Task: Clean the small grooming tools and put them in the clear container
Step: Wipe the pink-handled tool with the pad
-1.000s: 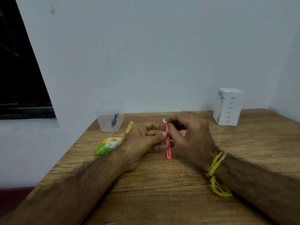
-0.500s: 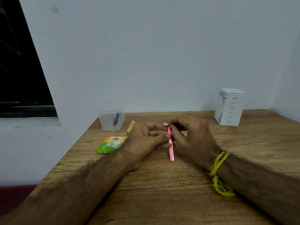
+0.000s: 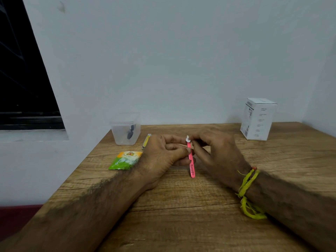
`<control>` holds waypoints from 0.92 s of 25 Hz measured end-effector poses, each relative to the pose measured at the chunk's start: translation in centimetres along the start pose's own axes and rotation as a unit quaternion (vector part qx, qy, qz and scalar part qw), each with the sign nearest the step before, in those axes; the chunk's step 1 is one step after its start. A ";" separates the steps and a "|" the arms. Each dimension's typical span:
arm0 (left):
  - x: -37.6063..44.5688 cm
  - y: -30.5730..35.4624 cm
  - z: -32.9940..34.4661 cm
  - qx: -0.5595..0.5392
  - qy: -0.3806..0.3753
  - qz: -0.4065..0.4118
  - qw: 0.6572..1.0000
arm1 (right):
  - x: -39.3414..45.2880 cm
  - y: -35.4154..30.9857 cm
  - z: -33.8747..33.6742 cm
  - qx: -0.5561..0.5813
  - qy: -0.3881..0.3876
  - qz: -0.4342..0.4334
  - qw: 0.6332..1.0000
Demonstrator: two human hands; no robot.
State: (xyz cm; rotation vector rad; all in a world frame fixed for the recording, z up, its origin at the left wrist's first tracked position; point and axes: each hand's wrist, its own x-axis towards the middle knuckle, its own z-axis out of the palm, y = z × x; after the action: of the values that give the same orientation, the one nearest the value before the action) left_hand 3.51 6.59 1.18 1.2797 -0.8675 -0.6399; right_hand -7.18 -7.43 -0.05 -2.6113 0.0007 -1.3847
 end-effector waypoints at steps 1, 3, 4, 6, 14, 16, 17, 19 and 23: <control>0.0 0.0 0.0 0.002 0.001 0.002 1.000 | 0.0 0.0 0.0 -0.002 0.002 -0.001 1.000; 0.1 0.0 0.1 0.003 0.002 0.002 1.000 | -0.1 0.0 -0.1 -0.009 0.000 -0.008 1.000; 0.1 -0.1 0.2 0.005 0.002 0.002 1.000 | -0.2 0.2 -0.1 -0.017 -0.007 -0.014 1.000; 0.0 -0.2 0.1 0.013 -0.002 0.005 1.000 | -0.3 0.3 0.0 -0.033 -0.022 -0.019 0.999; 0.2 -0.3 -0.1 0.017 0.001 0.015 1.000 | -0.1 0.0 -0.2 -0.055 -0.034 -0.026 0.998; 0.3 -0.4 0.0 0.014 0.009 0.014 1.000 | -0.2 -0.2 -0.2 -0.067 -0.043 -0.036 0.996; 0.2 -0.4 0.1 0.016 0.009 0.015 1.000 | -0.3 -0.2 -0.3 -0.072 -0.050 -0.039 0.995; 0.1 -0.4 0.0 0.022 0.004 0.019 1.000 | -0.3 -0.2 -0.5 -0.075 -0.055 -0.033 0.995; 0.0 -0.2 0.0 0.015 0.008 0.017 1.000 | -0.5 -0.3 -0.6 -0.073 -0.060 -0.043 0.995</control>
State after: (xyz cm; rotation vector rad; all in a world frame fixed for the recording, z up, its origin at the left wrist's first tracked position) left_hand 3.51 6.48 0.99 1.2931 -0.8872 -0.5921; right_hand -7.92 -7.21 -0.07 -2.8440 -0.0279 -1.2971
